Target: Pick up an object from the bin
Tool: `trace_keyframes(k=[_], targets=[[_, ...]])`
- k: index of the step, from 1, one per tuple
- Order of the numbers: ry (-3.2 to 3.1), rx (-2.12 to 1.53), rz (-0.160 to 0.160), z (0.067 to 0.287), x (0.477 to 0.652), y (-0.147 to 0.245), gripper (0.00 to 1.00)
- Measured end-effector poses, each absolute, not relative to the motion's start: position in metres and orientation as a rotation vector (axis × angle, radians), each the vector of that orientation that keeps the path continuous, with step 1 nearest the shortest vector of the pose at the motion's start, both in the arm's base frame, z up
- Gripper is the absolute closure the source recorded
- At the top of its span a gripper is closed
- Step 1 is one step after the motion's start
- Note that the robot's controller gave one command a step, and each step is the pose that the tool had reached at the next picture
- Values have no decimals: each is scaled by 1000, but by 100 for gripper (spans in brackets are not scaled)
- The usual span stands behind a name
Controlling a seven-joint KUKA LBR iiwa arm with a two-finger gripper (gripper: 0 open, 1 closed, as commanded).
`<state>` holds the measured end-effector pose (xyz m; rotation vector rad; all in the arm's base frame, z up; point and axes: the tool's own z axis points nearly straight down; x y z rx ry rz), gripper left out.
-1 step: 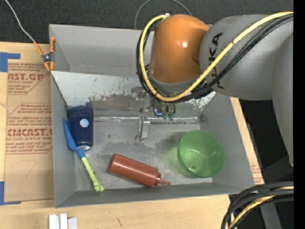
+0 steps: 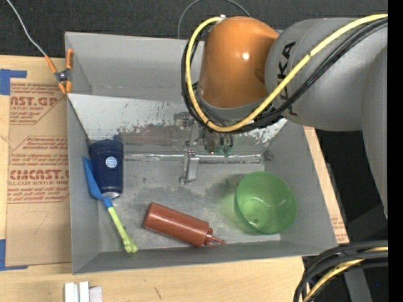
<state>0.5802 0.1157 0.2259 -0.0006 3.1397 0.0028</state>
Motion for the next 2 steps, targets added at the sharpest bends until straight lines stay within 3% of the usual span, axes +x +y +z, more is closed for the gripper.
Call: trace_keyframes(k=[1,2], targets=[[3140,-108,3,143,537,140,0],[3103,-528,1,73,532,144,0]])
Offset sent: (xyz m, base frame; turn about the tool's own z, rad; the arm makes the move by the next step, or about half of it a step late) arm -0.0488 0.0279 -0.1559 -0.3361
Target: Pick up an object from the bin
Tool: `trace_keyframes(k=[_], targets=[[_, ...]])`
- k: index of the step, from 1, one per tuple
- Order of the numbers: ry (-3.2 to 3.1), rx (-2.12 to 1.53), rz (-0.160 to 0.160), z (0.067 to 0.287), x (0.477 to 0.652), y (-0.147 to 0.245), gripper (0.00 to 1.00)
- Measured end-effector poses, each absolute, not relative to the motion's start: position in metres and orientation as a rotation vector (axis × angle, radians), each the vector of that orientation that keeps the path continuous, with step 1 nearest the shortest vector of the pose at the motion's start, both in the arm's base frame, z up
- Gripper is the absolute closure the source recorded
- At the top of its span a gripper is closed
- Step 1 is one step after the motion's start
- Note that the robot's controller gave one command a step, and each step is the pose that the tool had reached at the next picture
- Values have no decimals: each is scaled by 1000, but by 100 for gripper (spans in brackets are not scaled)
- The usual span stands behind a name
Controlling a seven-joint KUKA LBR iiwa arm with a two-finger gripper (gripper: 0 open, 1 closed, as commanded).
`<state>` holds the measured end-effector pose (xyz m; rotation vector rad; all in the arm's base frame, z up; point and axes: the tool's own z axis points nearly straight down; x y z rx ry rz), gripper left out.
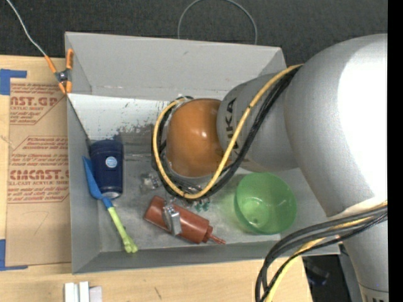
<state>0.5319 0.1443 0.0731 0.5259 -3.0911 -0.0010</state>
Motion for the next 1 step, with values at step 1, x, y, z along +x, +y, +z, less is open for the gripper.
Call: trace_keyframes(k=[1], targets=[[-3068,674,-6,69,501,114,100]])
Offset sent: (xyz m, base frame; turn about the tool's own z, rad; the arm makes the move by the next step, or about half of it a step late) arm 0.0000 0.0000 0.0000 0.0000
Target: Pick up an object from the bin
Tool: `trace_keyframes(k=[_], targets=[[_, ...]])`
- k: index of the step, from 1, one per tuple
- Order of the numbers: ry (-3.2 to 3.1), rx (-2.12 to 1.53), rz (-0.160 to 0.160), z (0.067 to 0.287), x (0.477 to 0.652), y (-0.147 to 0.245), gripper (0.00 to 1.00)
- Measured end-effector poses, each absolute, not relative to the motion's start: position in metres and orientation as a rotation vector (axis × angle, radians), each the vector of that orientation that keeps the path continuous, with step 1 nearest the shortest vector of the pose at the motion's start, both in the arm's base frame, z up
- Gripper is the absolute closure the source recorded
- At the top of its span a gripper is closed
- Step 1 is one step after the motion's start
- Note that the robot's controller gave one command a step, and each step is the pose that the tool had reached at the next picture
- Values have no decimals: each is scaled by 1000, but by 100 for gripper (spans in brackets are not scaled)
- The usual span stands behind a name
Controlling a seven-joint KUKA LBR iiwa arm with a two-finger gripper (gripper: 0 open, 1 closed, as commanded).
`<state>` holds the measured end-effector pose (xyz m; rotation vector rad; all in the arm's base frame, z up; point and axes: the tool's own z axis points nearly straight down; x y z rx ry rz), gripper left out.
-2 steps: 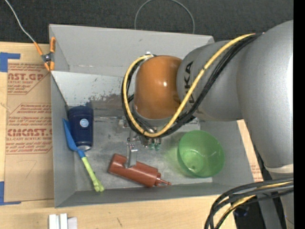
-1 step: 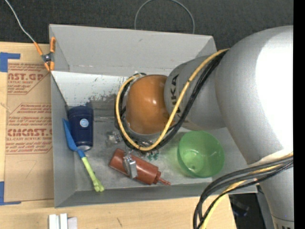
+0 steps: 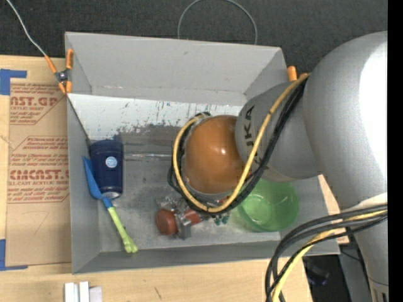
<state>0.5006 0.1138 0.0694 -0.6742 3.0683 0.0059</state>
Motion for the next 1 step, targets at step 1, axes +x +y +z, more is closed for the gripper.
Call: trace_keyframes(k=[1], targets=[[3068,-674,6,69,501,114,100]])
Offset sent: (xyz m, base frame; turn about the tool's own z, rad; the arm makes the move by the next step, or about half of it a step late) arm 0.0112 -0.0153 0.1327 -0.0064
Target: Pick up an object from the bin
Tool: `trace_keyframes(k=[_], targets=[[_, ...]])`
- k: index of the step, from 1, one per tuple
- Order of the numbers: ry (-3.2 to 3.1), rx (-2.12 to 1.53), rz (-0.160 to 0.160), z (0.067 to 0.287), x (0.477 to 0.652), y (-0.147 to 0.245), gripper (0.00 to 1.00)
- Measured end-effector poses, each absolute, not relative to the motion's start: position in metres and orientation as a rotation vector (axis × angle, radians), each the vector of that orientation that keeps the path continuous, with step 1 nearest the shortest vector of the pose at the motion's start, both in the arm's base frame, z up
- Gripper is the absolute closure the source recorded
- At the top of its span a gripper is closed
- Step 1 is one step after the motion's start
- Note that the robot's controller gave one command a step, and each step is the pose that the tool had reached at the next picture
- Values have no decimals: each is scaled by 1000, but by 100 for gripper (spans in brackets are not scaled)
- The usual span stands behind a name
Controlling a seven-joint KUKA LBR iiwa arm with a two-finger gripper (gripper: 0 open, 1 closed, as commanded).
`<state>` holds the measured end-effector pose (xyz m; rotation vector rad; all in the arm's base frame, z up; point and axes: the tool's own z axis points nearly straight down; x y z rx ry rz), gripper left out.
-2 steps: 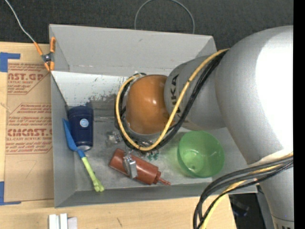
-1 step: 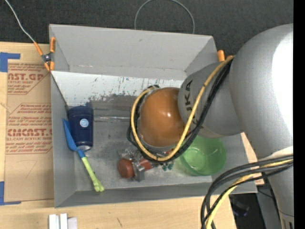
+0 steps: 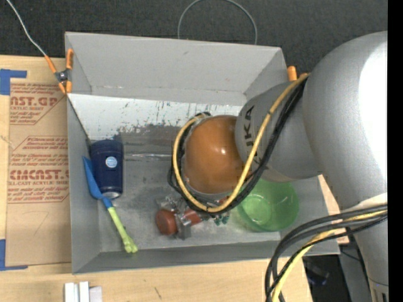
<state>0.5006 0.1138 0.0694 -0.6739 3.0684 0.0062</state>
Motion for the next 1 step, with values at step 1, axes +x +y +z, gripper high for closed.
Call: trace_keyframes(k=[1], targets=[[3065,-683,8,202,512,99,100]])
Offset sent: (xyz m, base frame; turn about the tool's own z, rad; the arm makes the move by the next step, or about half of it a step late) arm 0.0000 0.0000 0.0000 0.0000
